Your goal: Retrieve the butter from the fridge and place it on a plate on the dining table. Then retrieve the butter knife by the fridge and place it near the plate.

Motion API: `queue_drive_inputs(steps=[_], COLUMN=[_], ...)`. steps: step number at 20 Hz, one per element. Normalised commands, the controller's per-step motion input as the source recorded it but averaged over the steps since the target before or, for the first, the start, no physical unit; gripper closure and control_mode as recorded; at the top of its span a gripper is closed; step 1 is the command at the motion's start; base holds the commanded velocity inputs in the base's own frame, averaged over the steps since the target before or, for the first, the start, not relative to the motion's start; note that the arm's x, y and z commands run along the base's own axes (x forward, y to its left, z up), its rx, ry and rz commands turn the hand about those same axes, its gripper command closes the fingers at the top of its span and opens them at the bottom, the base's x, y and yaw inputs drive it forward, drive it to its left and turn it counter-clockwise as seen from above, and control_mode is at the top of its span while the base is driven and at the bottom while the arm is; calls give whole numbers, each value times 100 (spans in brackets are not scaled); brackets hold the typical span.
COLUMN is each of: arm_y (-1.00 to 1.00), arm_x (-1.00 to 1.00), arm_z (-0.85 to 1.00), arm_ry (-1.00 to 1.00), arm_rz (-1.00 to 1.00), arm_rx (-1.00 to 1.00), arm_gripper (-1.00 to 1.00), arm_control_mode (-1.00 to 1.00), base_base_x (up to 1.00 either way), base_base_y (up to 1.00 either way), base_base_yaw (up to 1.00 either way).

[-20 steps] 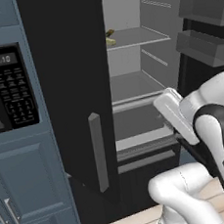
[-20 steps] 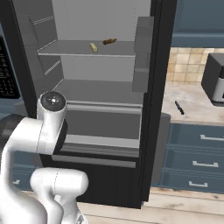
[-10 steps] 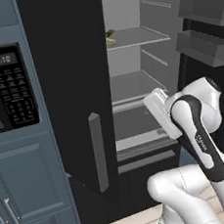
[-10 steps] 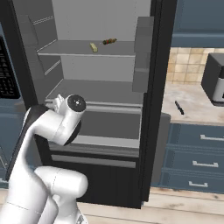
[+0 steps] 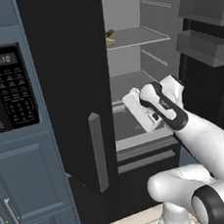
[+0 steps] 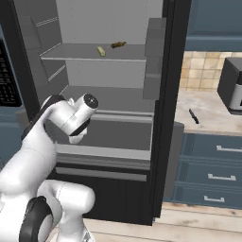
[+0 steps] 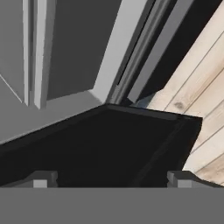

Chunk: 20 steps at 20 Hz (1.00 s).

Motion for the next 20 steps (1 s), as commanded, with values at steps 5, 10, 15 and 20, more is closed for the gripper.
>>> queue_drive_inputs(steps=[5, 10, 15, 20], arm_y=[53, 48, 42, 58], arm_x=[76, 55, 27, 2], arm_z=[-39, -21, -6, -5], arm_ry=[26, 25, 19, 14], arm_rz=[6, 7, 10, 13], arm_rx=[14, 25, 28, 18], arm_gripper=[-100, -100, -100, -100], arm_control_mode=[-100, -100, -100, -100], base_base_x=[0, 0, 0, 0], base_base_y=[0, 0, 0, 0], base_base_yaw=[0, 0, 0, 0])
